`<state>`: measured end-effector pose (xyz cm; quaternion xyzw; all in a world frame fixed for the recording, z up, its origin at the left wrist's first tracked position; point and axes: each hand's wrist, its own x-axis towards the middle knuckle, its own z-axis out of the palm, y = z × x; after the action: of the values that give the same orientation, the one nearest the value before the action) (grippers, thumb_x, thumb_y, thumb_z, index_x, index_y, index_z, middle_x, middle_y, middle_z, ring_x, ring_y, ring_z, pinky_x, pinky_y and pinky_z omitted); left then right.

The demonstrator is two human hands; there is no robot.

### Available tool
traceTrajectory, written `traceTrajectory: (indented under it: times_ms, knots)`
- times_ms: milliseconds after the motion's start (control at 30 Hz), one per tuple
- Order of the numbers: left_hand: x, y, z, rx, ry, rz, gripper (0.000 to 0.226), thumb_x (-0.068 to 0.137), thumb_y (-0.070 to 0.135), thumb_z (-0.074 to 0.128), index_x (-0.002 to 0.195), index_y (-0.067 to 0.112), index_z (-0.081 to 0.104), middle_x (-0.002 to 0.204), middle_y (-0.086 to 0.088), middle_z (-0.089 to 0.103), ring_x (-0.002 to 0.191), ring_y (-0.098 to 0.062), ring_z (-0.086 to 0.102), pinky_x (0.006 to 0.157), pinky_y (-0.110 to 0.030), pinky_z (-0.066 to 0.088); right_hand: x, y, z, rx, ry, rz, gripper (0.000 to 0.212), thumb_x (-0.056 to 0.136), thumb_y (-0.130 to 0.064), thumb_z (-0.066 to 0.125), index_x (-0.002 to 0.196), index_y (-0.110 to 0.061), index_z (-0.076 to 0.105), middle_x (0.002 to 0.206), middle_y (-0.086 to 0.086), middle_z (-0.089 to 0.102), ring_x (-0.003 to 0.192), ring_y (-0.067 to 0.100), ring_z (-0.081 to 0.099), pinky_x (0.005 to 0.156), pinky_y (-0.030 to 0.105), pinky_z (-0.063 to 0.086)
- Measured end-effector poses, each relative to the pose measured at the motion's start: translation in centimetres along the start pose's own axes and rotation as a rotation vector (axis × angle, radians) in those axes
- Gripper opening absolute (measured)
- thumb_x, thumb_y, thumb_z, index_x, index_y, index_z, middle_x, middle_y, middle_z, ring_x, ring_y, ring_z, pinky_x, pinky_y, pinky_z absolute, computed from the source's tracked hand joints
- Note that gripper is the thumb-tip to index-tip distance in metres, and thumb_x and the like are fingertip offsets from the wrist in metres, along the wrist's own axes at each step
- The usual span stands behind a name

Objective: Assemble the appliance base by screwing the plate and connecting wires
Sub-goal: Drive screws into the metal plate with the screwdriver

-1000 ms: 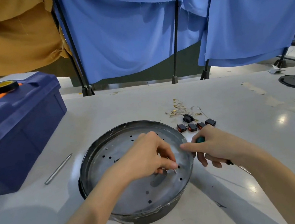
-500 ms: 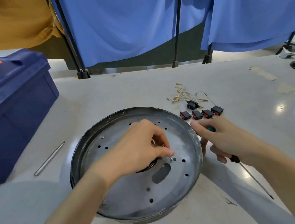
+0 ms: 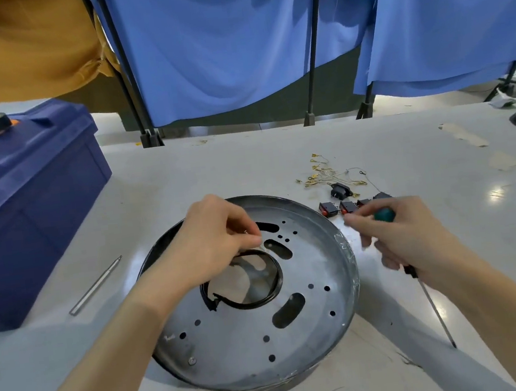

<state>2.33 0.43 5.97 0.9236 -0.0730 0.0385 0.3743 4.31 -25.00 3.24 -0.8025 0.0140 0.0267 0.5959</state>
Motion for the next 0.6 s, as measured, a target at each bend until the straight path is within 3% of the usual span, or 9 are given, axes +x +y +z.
traceTrajectory:
  times_ms: [67,167,233,333,433,500,600]
  knots:
    - [-0.1,1.3,0.1,-0.060,0.038,0.067,0.019,0.076,0.013,0.080,0.065,0.027,0.073,0.060,0.009,0.070,0.053,-0.004,0.062,0.055,-0.015,0.048,-0.6,-1.7,-0.1,0.002,0.060,-0.201,0.017,0.073,-0.026,0.083,0.073,-0.012,0.073,0.053,0.003,0.053,0.039,0.016,0.035,0.039,0.024,0.031]
    - [0.1,3.9,0.2,-0.182,0.053,0.156,0.010,0.075,0.013,0.081,0.069,0.020,0.076,0.060,-0.001,0.070,0.057,-0.019,0.066,0.063,-0.032,0.057,-2.1,-4.3,0.8,-0.122,-0.096,-0.377,0.025,0.060,-0.036,0.089,0.071,-0.019,0.074,0.056,0.005,0.057,0.036,0.006,0.038,0.037,0.017,0.033]
    - [0.2,5.2,0.3,-0.249,0.027,0.201,0.007,0.075,0.011,0.081,0.073,0.016,0.078,0.062,-0.004,0.071,0.060,-0.024,0.067,0.066,-0.037,0.059,-2.5,-5.0,2.0,-0.277,-0.143,-0.448,0.022,0.065,-0.032,0.089,0.067,-0.020,0.071,0.053,-0.003,0.055,0.041,0.005,0.041,0.043,0.013,0.032]
    - [0.1,6.0,0.2,-0.301,0.004,0.239,0.007,0.073,0.010,0.083,0.077,0.013,0.078,0.064,-0.002,0.072,0.059,-0.017,0.067,0.065,-0.032,0.060,-2.5,-5.0,2.7,-0.398,-0.063,-0.520,0.036,0.078,-0.025,0.081,0.056,-0.016,0.055,0.048,-0.007,0.040,0.051,0.010,0.035,0.049,0.019,0.028]
    - [-0.1,5.0,-0.1,-0.344,0.015,0.224,0.021,0.069,0.012,0.086,0.087,0.013,0.076,0.071,-0.002,0.073,0.064,-0.014,0.070,0.069,-0.026,0.058,-2.0,-4.7,2.0,-0.394,0.034,-0.481,0.036,0.080,-0.023,0.079,0.055,-0.017,0.053,0.051,0.005,0.051,0.049,0.012,0.037,0.049,0.022,0.034]
    - [-0.1,3.8,-0.1,-0.149,0.042,0.191,0.025,0.070,0.012,0.086,0.091,0.017,0.073,0.076,0.003,0.072,0.069,-0.010,0.068,0.074,-0.026,0.056,-1.3,-4.1,1.4,-0.321,0.129,-0.378,0.034,0.084,-0.024,0.076,0.056,-0.015,0.058,0.052,0.008,0.058,0.041,0.011,0.042,0.045,0.025,0.036]
    - [-0.1,2.1,0.6,0.397,-0.039,0.152,0.026,0.081,0.020,0.078,0.104,0.023,0.068,0.100,0.010,0.061,0.095,-0.010,0.058,0.087,-0.031,0.049,-0.1,-2.4,0.7,-0.310,0.227,-0.196,0.034,0.092,-0.024,0.066,0.062,-0.011,0.062,0.050,0.001,0.064,0.027,0.008,0.038,0.037,0.022,0.035]
